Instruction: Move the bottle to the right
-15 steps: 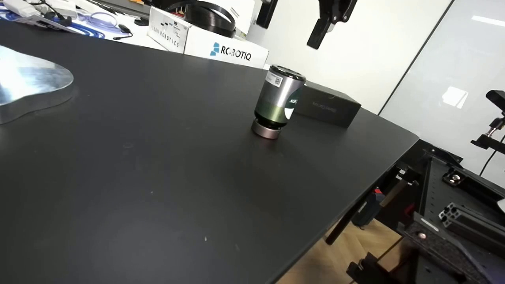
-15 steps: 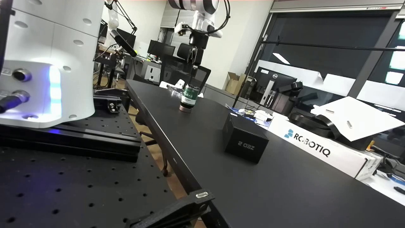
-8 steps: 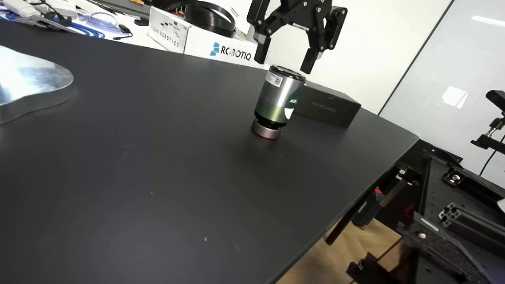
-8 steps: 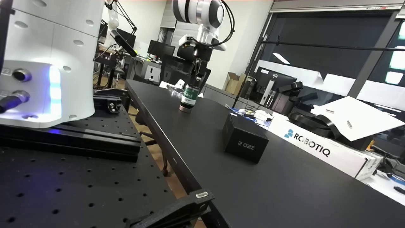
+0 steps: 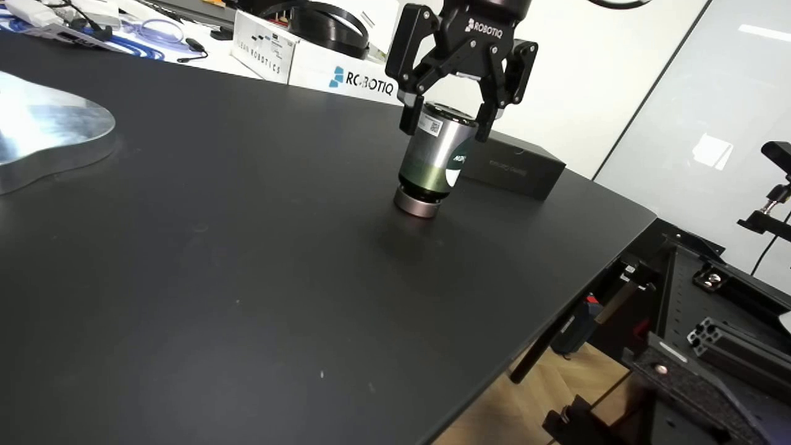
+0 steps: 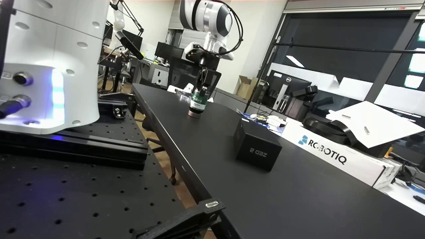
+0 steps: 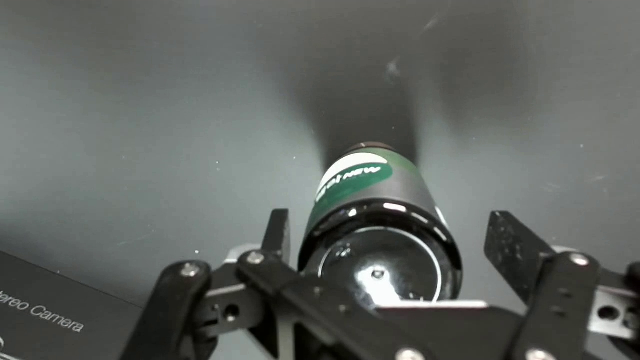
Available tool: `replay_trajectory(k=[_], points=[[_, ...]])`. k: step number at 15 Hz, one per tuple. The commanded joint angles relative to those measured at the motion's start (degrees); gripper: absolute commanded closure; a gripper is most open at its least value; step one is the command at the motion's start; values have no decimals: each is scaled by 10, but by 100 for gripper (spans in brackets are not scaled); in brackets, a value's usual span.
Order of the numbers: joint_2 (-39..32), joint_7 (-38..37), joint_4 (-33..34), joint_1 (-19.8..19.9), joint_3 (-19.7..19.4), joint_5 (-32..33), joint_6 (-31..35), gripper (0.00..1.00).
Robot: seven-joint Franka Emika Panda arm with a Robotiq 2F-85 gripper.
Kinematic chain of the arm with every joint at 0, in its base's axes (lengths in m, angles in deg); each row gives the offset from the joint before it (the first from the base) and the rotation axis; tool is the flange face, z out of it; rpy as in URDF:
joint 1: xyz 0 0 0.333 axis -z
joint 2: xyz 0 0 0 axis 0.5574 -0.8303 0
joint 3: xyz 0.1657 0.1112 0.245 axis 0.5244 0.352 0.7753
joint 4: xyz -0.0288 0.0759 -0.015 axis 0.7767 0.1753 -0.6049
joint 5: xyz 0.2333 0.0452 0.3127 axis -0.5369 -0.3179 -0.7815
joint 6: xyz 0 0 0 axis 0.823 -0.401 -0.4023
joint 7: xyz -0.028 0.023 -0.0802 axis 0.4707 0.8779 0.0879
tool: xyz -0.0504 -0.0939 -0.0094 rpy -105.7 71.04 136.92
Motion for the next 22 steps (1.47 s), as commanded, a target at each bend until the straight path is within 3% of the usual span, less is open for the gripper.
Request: replay_trajectory(k=[1,2,6,14,22], points=[[-9,-22,12,-20,-14,15,-14,25],[-8,-24,12,-23,-17,20,-14,26],[15,-16,10,-23,-20,14,-23,55],[125,1,4,1,-11,2,-91,55],[204,95,-28,88,-36,-15,-138,55]])
